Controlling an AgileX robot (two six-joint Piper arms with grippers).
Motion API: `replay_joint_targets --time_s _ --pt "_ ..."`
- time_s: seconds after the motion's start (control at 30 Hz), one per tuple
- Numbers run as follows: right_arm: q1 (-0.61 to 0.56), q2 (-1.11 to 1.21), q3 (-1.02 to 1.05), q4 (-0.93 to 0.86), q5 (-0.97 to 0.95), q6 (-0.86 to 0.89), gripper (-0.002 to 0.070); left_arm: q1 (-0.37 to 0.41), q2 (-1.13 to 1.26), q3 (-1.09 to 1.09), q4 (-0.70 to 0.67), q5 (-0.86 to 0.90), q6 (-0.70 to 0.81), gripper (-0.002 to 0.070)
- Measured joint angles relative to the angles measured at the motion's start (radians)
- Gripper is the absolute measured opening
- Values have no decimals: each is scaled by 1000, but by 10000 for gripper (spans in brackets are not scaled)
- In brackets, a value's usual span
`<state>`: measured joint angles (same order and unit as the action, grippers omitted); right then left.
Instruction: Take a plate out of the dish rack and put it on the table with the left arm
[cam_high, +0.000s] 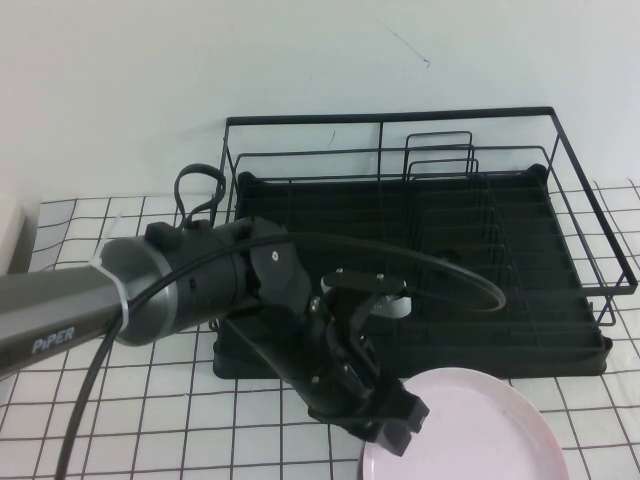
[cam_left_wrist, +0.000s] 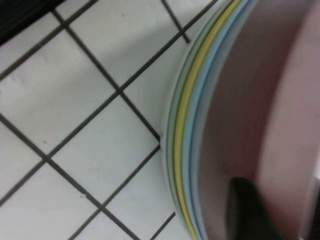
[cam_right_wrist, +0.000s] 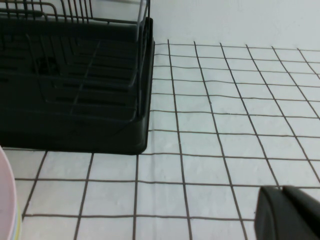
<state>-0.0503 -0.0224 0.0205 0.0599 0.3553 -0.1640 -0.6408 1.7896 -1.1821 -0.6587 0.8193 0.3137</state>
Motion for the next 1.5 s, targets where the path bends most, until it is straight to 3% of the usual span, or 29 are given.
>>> replay_joint_targets --time_s 0.2,0.27,0.37,0.43,0.5,0.57,0.63,0.73,0.87,1.2,1.5 --pt "0 0 0 0 0 0 -1 0 2 -53 13 20 8 533" --pt "0 0 0 0 0 0 -1 0 2 -79 36 31 3 576" --pt "0 0 0 0 0 0 -1 0 2 -139 105 72 -37 586" --pt "0 0 0 0 0 0 -1 0 2 -180 167 110 -86 559" --pt "0 0 0 0 0 0 -1 0 2 -224 239 156 -137 483" --pt "0 0 0 0 0 0 -1 0 2 -257 297 193 -165 358" --pt "0 0 0 0 0 0 -1 0 2 -279 336 206 -178 177" --pt "0 0 0 0 0 0 -1 0 0 -291 362 198 -189 54" --pt "0 0 0 0 0 0 -1 -5 -40 -291 394 152 -196 11" --pt "0 0 0 0 0 0 -1 -65 -333 -276 526 44 -208 1" --pt "0 0 0 0 0 0 -1 -67 -649 53 569 -173 -210 1"
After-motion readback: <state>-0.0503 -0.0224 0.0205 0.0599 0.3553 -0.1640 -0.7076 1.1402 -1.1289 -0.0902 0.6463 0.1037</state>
